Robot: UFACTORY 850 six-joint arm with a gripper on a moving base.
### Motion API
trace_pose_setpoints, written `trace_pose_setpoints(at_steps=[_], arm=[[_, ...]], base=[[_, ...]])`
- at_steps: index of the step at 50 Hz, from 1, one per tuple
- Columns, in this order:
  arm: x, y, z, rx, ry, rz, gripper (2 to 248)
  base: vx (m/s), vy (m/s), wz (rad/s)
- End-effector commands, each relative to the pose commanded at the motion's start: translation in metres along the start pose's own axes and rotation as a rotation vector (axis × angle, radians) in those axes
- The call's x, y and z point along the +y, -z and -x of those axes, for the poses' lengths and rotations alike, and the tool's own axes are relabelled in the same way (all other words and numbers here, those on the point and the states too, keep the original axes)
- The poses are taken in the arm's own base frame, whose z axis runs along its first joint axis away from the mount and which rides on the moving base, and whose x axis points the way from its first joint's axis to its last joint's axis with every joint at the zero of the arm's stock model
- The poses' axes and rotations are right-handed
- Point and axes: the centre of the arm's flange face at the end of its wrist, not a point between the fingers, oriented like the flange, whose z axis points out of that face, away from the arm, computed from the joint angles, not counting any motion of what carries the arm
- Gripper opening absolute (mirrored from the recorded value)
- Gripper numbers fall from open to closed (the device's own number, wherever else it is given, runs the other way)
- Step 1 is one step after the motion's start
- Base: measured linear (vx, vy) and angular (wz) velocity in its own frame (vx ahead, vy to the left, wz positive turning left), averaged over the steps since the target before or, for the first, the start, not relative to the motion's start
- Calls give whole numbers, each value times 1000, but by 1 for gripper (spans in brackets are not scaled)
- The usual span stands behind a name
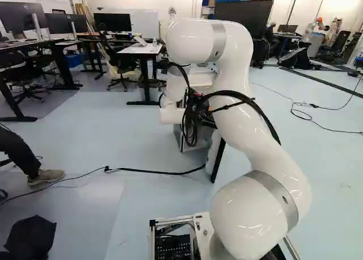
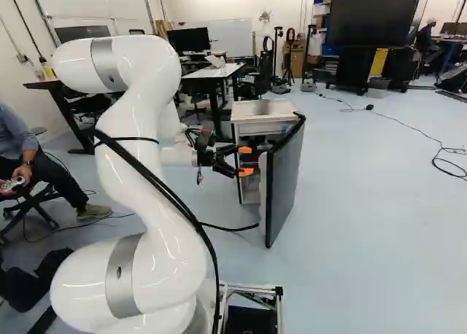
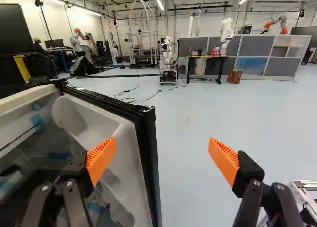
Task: Open the fridge door
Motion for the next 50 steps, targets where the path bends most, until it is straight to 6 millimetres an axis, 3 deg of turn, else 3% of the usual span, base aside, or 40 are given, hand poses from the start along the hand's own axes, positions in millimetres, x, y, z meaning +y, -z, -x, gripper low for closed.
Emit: trace_pose_setpoints(at_steps=[13, 50], arm=[[-20, -8, -2, -6, -37, 20, 247], [-55, -89, -15, -4, -129, 172, 247]], base=[[0, 0, 0], [0, 0, 0]])
